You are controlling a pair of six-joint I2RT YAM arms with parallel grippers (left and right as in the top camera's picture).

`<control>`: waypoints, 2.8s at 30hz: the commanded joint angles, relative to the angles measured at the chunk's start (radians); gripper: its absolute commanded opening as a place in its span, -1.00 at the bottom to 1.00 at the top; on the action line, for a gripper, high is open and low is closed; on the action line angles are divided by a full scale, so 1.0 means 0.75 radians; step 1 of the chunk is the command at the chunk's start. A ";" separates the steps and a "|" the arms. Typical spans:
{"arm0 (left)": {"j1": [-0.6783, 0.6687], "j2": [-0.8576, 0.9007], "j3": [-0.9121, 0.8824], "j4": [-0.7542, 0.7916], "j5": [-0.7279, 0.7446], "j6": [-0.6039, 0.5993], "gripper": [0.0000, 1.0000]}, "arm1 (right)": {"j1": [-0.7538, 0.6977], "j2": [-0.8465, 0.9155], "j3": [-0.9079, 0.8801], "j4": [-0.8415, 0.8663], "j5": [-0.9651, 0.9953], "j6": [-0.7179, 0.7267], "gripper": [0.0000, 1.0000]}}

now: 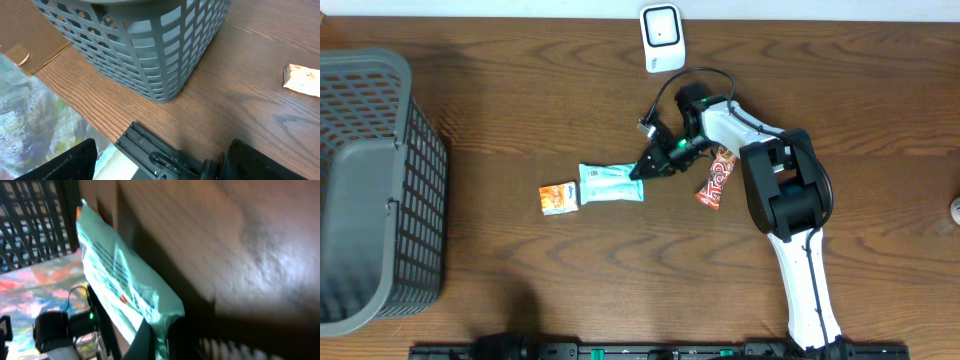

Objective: Scan the item barcode
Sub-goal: 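Reach right gripper back down and grasp the wipes pack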

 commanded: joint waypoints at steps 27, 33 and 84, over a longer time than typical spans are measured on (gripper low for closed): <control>0.005 0.001 0.001 -0.104 -0.013 0.002 0.68 | -0.080 -0.408 -0.007 -0.271 0.828 -0.049 0.98; 0.005 0.001 0.001 -0.104 -0.013 0.002 0.68 | 0.005 -0.395 -0.086 -0.177 0.930 -0.232 0.98; 0.005 0.001 0.001 -0.104 -0.013 0.002 0.68 | 0.129 -0.708 -0.142 -0.210 0.923 -0.328 -0.98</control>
